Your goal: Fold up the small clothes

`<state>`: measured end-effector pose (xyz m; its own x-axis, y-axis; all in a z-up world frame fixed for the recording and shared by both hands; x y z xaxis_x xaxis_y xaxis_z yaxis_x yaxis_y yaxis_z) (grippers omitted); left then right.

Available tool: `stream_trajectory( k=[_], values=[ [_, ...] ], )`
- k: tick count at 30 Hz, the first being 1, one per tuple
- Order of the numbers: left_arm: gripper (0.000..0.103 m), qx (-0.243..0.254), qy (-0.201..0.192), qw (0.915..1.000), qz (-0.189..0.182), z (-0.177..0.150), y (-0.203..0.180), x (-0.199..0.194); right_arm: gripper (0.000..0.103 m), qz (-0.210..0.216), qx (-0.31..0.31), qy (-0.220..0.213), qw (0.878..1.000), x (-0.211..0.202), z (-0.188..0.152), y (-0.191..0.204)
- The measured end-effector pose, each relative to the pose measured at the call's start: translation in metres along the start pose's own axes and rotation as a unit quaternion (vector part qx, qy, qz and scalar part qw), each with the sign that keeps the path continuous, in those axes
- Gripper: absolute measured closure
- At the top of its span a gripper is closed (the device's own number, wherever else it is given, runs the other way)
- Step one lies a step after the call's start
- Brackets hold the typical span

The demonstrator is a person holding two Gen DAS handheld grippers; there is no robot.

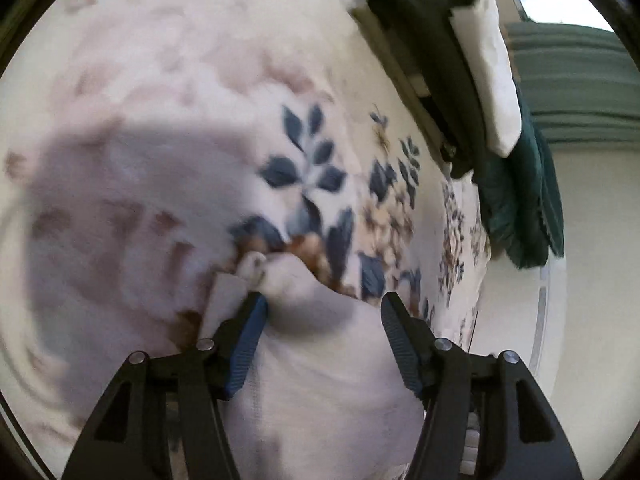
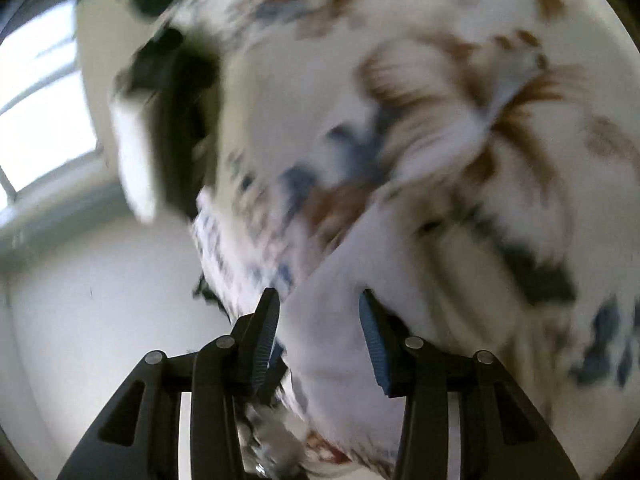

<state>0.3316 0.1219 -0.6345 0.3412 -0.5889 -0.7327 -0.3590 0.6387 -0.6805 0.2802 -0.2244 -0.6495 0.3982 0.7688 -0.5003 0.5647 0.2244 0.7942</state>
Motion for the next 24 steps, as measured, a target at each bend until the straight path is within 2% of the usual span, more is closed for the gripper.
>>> stream_trajectory(
  k=[2,4,8,11,12,13,14,15,16,17,19,20,22,24],
  values=[
    [0.046,0.007,-0.005,0.9997,0.025,-0.002,0.008,-0.004,0.063,0.01,0.009,-0.017,1.0,-0.006,0.008,-0.008],
    [0.046,0.006,0.0,0.9999,0.014,-0.004,0.012,-0.004,0.066,0.007,0.002,-0.026,1.0,-0.013,0.011,-0.011],
    [0.046,0.014,0.0,0.9995,0.028,0.0,0.011,-0.016,0.066,-0.024,-0.017,-0.03,0.999,-0.026,0.013,-0.012],
    [0.046,0.023,-0.019,0.9991,0.029,0.003,0.004,-0.038,0.063,-0.051,-0.038,-0.031,0.998,-0.047,0.014,-0.008],
    [0.044,0.026,-0.021,0.9991,0.027,0.003,0.006,-0.043,0.057,-0.063,-0.057,-0.026,0.996,-0.052,0.013,0.0],
    [0.035,0.026,-0.018,0.9993,0.019,0.001,0.008,-0.048,0.041,-0.07,-0.074,-0.022,0.995,-0.056,0.009,0.008],
    [0.031,0.025,-0.008,0.9996,0.014,-0.003,0.014,-0.047,0.033,-0.073,-0.092,-0.019,0.993,-0.062,0.008,0.014],
    [0.029,0.02,0.006,0.9997,0.01,-0.008,0.021,-0.044,0.018,-0.083,-0.111,-0.013,0.99,-0.067,0.005,0.015],
    [0.029,0.015,0.024,0.9996,0.006,-0.015,0.029,-0.038,0.016,-0.091,-0.122,-0.005,0.988,-0.069,0.003,0.014],
    [0.029,0.009,0.043,0.999,0.005,-0.022,0.038,-0.032,0.016,-0.102,-0.128,0.015,0.986,-0.069,0.0,0.006],
    [0.029,-0.012,0.065,0.9975,-0.026,-0.033,0.05,-0.024,0.016,-0.113,-0.124,0.053,0.984,-0.063,-0.005,-0.009],
    [0.029,-0.021,0.062,0.9969,-0.044,-0.033,0.052,-0.024,0.016,-0.113,-0.12,0.083,0.983,-0.055,-0.01,-0.021],
    [0.028,-0.033,0.059,0.995,-0.073,-0.03,0.048,-0.023,0.016,-0.105,-0.118,0.116,0.981,-0.045,-0.017,-0.035],
    [0.028,-0.037,0.061,0.9939,-0.085,-0.029,0.044,-0.02,0.015,-0.087,-0.113,0.139,0.98,-0.031,-0.021,-0.045]
  ],
)
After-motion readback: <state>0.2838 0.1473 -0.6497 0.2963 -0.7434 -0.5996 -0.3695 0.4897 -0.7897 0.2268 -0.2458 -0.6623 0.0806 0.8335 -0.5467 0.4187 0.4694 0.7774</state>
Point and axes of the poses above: each gripper's, at about its wrist camera, not at the fingertips, and x roughly the way its jaws point, y to its left, z to its top, the point moved 8 cm from there along x, roughly the way its jaws point, and after that the axes turned 4 degrees about z, right-handed, at the moved point
